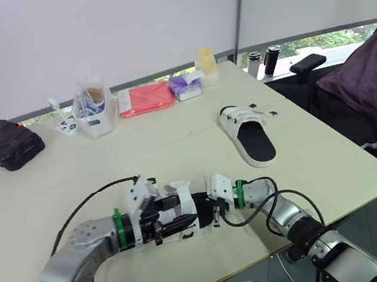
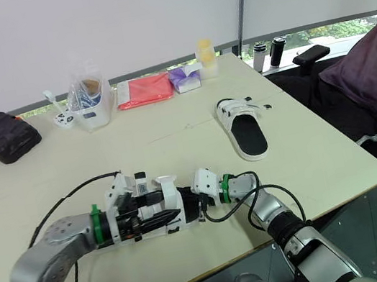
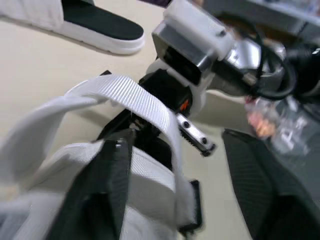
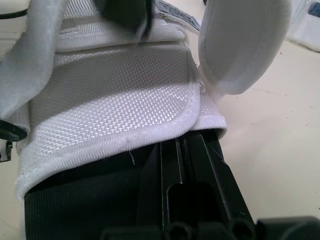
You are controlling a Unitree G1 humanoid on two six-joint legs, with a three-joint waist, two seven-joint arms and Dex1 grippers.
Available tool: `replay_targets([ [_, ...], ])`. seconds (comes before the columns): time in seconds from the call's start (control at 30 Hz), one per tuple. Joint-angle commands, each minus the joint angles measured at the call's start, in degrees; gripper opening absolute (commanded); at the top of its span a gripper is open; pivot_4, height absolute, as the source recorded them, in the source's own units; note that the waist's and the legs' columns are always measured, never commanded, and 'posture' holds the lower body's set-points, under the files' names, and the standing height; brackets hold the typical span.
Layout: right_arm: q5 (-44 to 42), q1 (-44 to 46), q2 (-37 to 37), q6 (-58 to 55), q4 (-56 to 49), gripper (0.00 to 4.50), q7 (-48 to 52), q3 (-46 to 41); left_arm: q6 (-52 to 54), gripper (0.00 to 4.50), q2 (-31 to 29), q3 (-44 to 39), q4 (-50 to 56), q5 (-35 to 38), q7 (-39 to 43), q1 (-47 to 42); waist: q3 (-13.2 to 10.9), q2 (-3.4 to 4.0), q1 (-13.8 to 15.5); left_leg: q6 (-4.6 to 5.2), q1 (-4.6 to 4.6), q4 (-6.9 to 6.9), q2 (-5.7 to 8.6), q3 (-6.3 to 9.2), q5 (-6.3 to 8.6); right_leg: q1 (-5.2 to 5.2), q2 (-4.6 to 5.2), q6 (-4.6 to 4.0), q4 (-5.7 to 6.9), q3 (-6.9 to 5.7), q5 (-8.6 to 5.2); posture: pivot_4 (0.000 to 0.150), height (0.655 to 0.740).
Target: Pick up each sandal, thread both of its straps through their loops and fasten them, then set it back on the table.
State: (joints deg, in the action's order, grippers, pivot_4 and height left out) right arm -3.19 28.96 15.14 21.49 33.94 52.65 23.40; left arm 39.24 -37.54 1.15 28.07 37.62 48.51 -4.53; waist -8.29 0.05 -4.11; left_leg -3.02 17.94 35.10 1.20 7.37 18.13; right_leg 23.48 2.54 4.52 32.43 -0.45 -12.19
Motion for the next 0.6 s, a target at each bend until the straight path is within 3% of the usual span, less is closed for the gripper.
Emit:
replay_targets([
  [0.03, 7.3, -3.7, 2.2, -4.7, 11.0, 0.00, -1.3, 2.8, 1.6, 2.63, -2.5, -4.7, 6.5, 2.9, -0.9, 4.9, 0.0, 0.03, 0.2, 0.01, -0.01, 0.00, 0.00, 0.04, 0.00, -0.01, 0.00, 0.00, 0.01, 0.00, 0.00, 0.150, 0.7400],
  [0.17, 7.3, -3.7, 2.3, -4.3, 11.2, 0.00, -0.6, 3.0, 2.5, 2.63, -5.0, -9.5, 12.5, 5.1, -1.2, 13.8, 0.0, 0.00, 0.1, -0.13, -0.03, 0.02, -0.04, 0.07, 0.08, 0.16, 0.05, 0.00, 0.03, 0.06, 0.00, 0.150, 0.7400],
  [0.27, 7.4, -3.4, 2.3, -4.2, 11.6, 0.00, -0.4, 3.0, 0.2, 2.63, -6.6, -7.8, 13.5, 1.8, -0.5, 18.0, 0.0, 0.05, 0.1, -0.26, 0.01, 0.05, -0.02, 0.04, 0.16, 0.27, 0.06, -0.01, -0.03, 0.03, -0.01, 0.150, 0.7400],
  [0.4, 7.5, -3.0, 2.3, -4.3, 11.7, 0.00, -0.1, 3.2, -0.8, 2.63, -4.9, -2.5, 10.9, -0.2, -1.1, 16.5, 0.0, 0.04, 0.1, -0.27, 0.43, 0.16, 0.01, -0.17, 0.17, 0.69, 0.05, -0.01, -0.29, -0.24, -0.01, 0.150, 0.7400],
  [0.6, 7.4, -3.4, 2.9, -4.6, 10.9, 0.00, 0.2, 3.1, -0.8, 2.63, -3.4, 2.8, 5.5, -3.2, -1.1, 10.8, 0.0, 0.01, 0.2, -0.12, 0.37, 0.11, 0.00, -0.26, 0.08, 0.51, 0.10, -0.01, -0.12, -0.13, 0.00, 0.150, 0.7400],
])
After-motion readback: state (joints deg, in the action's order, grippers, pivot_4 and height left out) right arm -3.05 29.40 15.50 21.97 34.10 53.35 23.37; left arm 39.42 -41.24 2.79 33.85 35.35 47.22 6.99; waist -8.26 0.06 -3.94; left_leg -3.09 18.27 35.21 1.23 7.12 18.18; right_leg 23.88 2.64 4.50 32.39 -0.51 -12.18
